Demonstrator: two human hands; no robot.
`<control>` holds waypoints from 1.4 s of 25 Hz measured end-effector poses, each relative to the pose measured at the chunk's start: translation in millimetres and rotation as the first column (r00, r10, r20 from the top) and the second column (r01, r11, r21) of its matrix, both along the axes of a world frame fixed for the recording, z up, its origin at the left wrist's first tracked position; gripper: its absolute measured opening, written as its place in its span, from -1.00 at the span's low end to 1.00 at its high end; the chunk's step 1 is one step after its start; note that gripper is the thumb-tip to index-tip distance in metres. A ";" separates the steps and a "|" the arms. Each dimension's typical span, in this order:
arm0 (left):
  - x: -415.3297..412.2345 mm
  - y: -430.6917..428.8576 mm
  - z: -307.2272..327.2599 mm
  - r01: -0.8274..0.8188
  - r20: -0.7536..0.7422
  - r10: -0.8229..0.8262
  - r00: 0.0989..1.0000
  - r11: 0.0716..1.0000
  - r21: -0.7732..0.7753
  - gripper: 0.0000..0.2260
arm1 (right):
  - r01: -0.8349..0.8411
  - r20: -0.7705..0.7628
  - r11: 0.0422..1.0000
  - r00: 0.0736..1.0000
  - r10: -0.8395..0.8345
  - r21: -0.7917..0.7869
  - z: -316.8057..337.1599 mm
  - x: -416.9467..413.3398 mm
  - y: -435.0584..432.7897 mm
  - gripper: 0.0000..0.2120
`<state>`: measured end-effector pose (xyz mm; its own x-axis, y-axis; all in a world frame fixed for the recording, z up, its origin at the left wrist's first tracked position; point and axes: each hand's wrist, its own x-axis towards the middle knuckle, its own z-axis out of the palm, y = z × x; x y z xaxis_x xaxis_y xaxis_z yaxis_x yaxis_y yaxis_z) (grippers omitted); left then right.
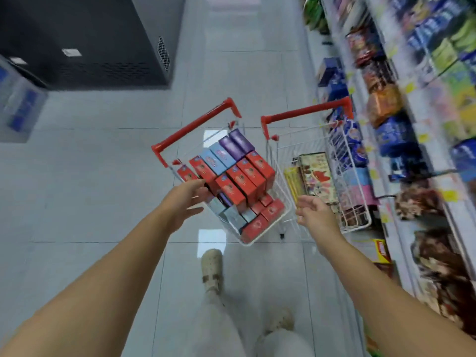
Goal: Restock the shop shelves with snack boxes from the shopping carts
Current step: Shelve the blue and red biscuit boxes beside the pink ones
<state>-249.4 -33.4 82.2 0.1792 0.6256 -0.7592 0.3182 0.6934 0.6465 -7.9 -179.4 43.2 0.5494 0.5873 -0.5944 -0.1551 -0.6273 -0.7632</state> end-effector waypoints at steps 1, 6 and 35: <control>-7.6 12.9 -9.7 0.002 0.004 -0.002 1.000 1.000 -0.014 -0.87 | -0.030 0.004 0.999 1.000 0.031 -0.027 -6.5 -11.0 17.0 -0.72; -15.0 87.9 -44.9 0.088 0.014 -0.087 0.996 0.995 -0.049 -0.82 | -0.165 0.024 0.976 0.985 0.170 -0.143 -42.3 -52.9 105.4 -0.64; -4.5 139.8 -140.5 0.386 0.088 -0.377 0.922 0.914 -0.130 -0.35 | -0.426 0.410 0.667 0.551 0.727 -0.611 -135.0 -79.9 172.6 -0.10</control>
<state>-253.8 106.3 -58.3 0.4302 0.3874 -0.8154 0.5406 0.6129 0.5763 -87.9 -6.9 -91.8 0.4791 0.6950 -0.5360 0.7296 -0.6549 -0.1970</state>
